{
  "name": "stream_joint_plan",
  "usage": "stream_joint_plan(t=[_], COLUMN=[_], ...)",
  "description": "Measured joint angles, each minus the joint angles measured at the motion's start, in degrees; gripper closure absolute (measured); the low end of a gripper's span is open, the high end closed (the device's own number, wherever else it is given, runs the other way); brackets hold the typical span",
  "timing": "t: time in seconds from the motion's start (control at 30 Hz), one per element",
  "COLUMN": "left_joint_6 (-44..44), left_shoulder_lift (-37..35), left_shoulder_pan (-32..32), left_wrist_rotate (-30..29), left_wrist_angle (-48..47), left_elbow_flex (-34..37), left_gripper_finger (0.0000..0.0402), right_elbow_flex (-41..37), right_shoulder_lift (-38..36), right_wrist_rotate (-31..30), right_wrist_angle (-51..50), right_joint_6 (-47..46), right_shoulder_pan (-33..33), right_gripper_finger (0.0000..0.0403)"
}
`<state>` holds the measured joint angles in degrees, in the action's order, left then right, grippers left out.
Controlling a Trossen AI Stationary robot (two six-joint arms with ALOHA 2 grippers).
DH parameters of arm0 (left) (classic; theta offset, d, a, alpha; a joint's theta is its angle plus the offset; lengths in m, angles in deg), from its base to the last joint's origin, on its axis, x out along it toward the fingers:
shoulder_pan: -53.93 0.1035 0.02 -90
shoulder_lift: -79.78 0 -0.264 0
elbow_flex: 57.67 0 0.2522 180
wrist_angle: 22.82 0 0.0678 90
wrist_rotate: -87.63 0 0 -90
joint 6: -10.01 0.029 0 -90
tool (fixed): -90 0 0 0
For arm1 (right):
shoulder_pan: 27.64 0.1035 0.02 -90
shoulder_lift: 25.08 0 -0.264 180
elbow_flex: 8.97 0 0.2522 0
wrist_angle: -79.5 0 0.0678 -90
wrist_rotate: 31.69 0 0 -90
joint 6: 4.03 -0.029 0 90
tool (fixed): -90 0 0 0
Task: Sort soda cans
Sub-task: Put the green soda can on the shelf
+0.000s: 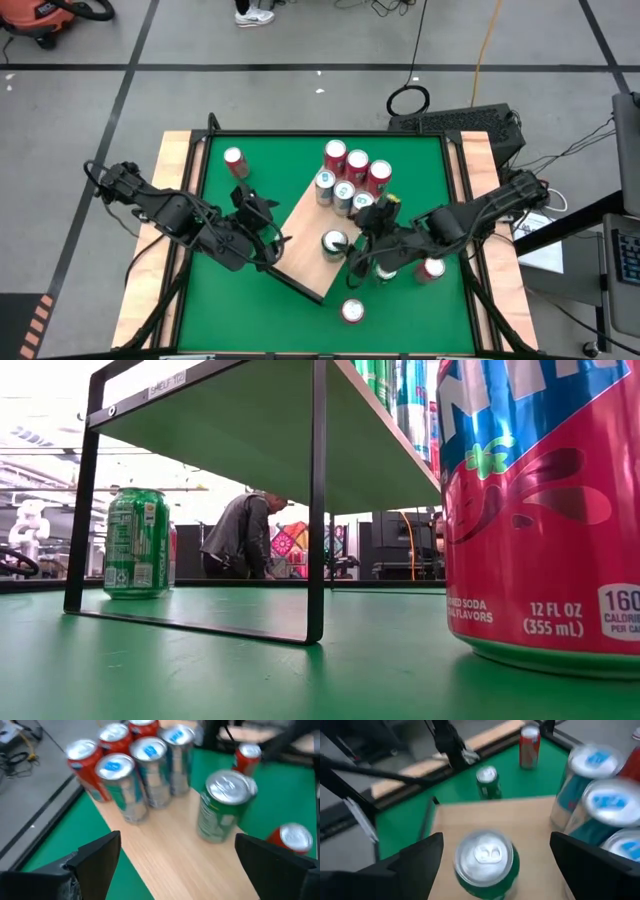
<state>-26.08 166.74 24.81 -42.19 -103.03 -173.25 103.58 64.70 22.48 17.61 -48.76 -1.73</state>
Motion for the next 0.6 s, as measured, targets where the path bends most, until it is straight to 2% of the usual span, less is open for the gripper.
stream_joint_plan(t=[0.17,0.3,0.43,0.6], left_joint_6=[5.9,9.3,9.4,6.5], left_shoulder_lift=[3.0,6.2,8.6,11.4], left_shoulder_pan=[0.3,0.3,0.3,0.3], left_wrist_rotate=[6.6,11.2,12.1,12.0], left_wrist_angle=[4.0,8.6,11.5,13.0], left_elbow_flex=[0.0,0.0,0.0,0.0], left_gripper_finger=[0.0057,0.0097,0.0137,0.0190], right_elbow_flex=[9.7,14.4,16.1,16.1], right_shoulder_lift=[-0.3,-0.2,-0.2,-0.1], right_wrist_rotate=[0.0,0.1,0.0,0.0], right_wrist_angle=[-9.5,-17.2,-22.9,-25.3], right_joint_6=[-0.6,-5.2,-11.2,-17.4], right_shoulder_pan=[1.7,4.2,7.3,9.7], right_gripper_finger=[0.0044,0.0048,0.0049,0.0049])
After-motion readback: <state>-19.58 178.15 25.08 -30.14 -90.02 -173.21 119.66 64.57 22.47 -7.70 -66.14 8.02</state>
